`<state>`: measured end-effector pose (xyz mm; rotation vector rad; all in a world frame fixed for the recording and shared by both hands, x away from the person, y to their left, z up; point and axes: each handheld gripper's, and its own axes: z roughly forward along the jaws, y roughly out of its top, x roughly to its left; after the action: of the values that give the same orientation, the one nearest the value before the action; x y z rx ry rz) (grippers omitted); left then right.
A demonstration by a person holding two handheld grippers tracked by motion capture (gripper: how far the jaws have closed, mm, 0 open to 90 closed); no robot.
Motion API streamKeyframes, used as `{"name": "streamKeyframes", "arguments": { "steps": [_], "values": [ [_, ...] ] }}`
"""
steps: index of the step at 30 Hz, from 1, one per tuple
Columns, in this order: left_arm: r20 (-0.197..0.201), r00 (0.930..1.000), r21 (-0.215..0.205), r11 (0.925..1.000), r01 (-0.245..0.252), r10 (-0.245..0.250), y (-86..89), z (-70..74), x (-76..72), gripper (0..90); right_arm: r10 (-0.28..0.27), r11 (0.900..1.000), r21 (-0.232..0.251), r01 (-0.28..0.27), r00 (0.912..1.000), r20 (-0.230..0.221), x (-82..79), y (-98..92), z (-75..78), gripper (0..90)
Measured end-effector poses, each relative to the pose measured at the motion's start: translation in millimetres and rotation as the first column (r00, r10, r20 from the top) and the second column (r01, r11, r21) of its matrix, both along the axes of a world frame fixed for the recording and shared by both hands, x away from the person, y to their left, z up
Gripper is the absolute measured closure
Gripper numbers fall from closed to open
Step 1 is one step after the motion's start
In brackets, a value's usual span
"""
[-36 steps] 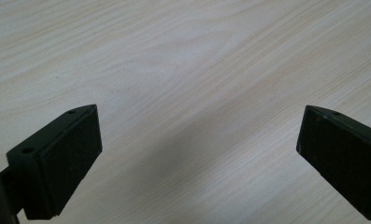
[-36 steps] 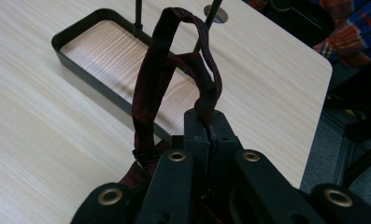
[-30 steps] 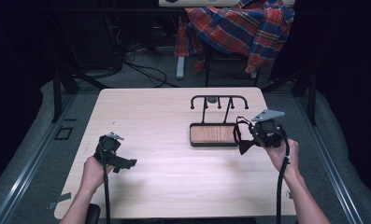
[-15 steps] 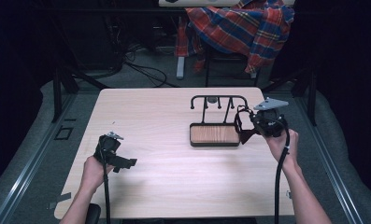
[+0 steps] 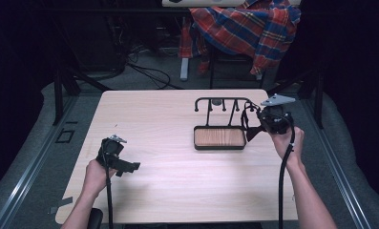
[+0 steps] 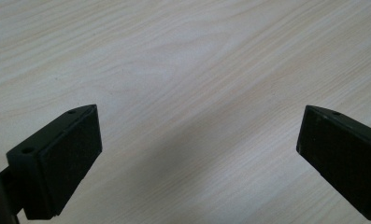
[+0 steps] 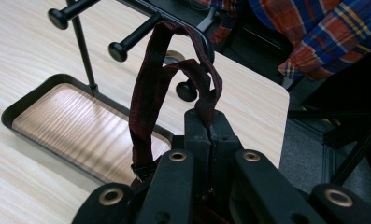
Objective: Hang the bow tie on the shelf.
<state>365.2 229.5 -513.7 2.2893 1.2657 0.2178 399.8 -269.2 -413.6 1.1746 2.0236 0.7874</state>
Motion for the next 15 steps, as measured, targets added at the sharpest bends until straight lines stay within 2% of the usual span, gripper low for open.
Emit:
{"name": "streamKeyframes", "arguments": {
  "steps": [7, 15],
  "values": [
    [0.000, 1.0000, -0.002, 1.0000, -0.005, 0.005, 2.3, -0.1, -1.2, 0.2, -0.024, 0.999, 0.023, 0.024, 0.9997, 0.003, 8.6, -2.5, -2.5, 88.9],
    [-0.004, 1.0000, 0.003, 1.0000, 0.003, -0.003, 2.6, 0.0, -2.0, 0.2, -0.036, 0.998, 0.049, 0.037, 0.9991, -0.024, 23.0, -3.4, -14.0, 88.9]
  ]
}}
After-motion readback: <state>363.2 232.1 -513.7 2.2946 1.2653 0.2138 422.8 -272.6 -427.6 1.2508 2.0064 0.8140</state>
